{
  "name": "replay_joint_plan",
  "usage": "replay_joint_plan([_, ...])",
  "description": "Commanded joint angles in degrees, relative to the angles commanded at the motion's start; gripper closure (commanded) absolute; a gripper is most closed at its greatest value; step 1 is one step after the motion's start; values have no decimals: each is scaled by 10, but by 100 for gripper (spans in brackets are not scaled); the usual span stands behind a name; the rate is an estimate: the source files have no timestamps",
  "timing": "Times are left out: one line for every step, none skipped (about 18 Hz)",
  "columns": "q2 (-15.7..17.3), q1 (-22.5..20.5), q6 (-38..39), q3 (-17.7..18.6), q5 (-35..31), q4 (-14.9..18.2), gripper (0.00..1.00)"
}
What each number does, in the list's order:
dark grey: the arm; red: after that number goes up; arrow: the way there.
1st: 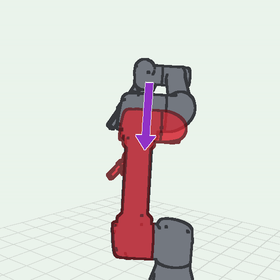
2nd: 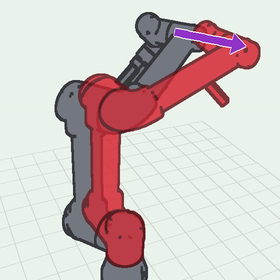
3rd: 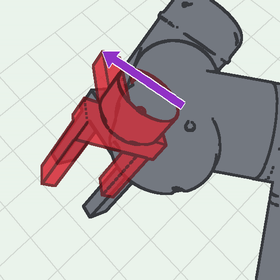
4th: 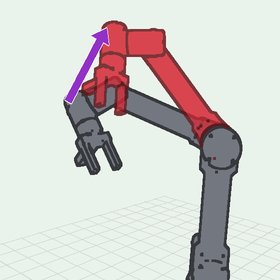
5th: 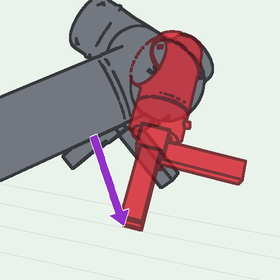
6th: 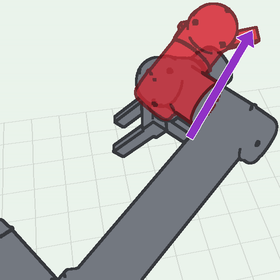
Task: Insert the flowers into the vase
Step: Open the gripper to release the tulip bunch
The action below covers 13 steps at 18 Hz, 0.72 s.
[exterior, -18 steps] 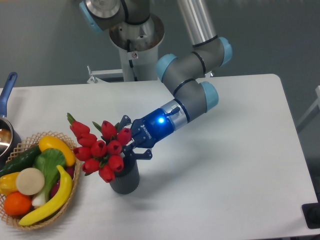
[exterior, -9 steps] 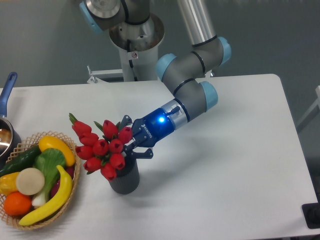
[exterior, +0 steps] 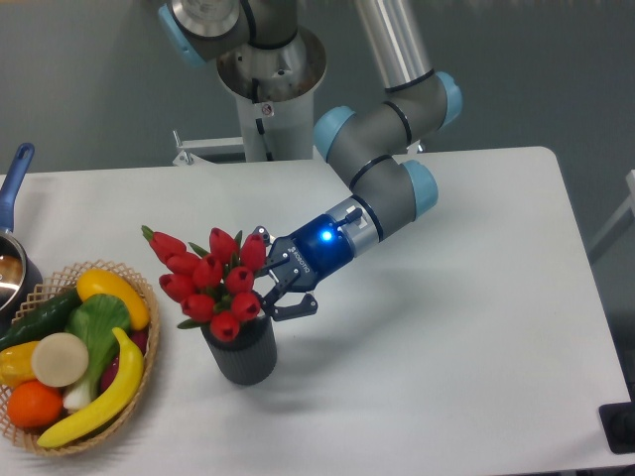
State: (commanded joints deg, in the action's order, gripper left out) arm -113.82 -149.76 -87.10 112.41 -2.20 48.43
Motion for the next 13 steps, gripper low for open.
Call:
replay_joint_plan([1, 0, 0, 0, 0, -1, 48])
replay_joint_plan([1, 0, 0, 0, -1, 0, 46])
replay_joint_plan([1, 0, 1, 0, -1, -1, 46])
replay_joint_plan([1, 0, 0, -1, -1, -1, 44])
replay_joint_plan([2, 1, 0, -1, -5, -1, 41])
replay_joint_plan([3, -1, 0, -2, -23, -1, 31])
replay_joint_plan([4, -1, 1, -3, -31, 0, 28])
replay_joint_plan([6, -1, 2, -3, -33, 0, 25])
replay_joint_plan([6, -2, 1, -3, -35, -1, 21])
replay_joint_plan([6, -4, 0, -3, -36, -2, 11])
replay_joint_plan([7, -5, 1, -3, -37, -2, 1])
replay_joint_plan([11, -7, 1, -3, -37, -2, 0])
replay_joint_plan([18, -11, 2, -3, -39, -2, 0])
